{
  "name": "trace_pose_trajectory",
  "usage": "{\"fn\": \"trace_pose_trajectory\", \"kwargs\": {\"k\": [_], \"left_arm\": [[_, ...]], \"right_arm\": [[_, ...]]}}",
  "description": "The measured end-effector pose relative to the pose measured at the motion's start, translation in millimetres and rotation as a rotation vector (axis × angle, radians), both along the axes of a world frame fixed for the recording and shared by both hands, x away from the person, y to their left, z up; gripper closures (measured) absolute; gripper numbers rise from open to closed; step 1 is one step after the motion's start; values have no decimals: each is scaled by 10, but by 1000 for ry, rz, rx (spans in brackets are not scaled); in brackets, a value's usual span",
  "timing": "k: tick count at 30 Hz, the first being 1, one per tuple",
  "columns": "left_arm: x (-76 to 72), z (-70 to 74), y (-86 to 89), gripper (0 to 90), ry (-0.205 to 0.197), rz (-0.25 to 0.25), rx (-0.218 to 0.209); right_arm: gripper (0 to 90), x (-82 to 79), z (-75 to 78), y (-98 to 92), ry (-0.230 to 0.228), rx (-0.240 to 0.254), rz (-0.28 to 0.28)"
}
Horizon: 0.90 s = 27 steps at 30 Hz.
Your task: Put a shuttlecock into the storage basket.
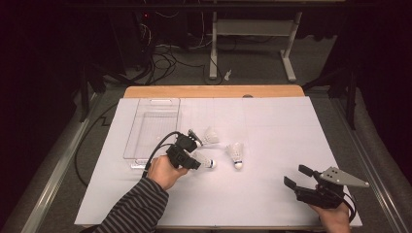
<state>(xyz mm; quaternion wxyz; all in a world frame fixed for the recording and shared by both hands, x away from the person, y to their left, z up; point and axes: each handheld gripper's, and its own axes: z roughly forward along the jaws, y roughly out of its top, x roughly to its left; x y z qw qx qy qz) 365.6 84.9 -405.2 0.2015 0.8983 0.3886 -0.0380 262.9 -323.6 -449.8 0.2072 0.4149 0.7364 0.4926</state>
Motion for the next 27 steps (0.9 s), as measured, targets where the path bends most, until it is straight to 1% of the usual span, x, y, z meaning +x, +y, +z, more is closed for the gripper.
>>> {"fn": "trace_pose_trajectory", "kwargs": {"k": [5, 13, 27], "left_arm": [[-4, 7, 4, 888, -8, -8, -4], [-13, 32, 27, 897, -22, -15, -8], [-100, 126, 76, 898, -51, -35, -61]], "right_arm": [[261, 0, 0, 1, 2, 0, 1], [261, 0, -1, 1, 0, -1, 1], [260, 5, -3, -5, 2, 4, -2]]}}
